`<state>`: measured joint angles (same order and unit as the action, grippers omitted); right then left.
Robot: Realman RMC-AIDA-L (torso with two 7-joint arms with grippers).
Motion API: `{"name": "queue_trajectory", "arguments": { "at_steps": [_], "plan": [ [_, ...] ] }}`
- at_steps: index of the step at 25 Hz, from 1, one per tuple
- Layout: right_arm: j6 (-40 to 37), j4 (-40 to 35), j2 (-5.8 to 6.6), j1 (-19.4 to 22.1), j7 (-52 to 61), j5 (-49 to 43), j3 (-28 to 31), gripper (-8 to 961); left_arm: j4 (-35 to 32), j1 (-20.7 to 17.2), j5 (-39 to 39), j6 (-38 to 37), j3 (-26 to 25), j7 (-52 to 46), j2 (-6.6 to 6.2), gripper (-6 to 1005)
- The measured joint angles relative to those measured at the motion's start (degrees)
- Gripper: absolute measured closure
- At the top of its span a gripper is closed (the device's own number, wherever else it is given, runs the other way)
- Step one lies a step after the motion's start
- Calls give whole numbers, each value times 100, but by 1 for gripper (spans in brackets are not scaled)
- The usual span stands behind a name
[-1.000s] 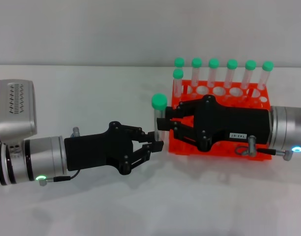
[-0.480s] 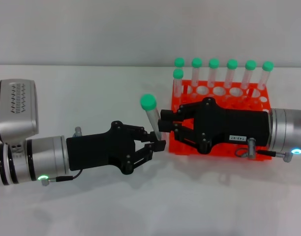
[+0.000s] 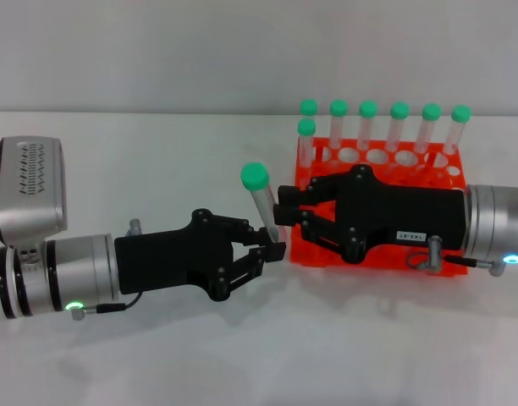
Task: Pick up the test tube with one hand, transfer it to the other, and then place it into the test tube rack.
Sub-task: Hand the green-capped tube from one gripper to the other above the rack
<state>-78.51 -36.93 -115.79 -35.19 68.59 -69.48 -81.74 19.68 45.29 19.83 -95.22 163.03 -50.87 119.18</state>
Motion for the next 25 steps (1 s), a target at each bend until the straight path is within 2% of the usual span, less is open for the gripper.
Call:
{"name": "queue_trajectory", "arguments": {
  "at_steps": [1,4,10,15,25],
  "plan": [
    [0,-2,0,5,-4,5,5,846,0,0,-1,-2,1,-2,0,832],
    [2,-14,2,45,-34,69,32,783,0,0,-3,-7,1,-8,-2,832],
    [3,-21,14,41,-11,126,-3,580,7,3,-6,-11,1,-13,-8,832],
    [-14,-24,23,24,63,109,-28,356,37,37,-5,12,1,-129,-10,832],
    [62,-25,-3,19,73,120,-165,148,11,168,-102,336,1,-471,-12,832]
  ]
}}
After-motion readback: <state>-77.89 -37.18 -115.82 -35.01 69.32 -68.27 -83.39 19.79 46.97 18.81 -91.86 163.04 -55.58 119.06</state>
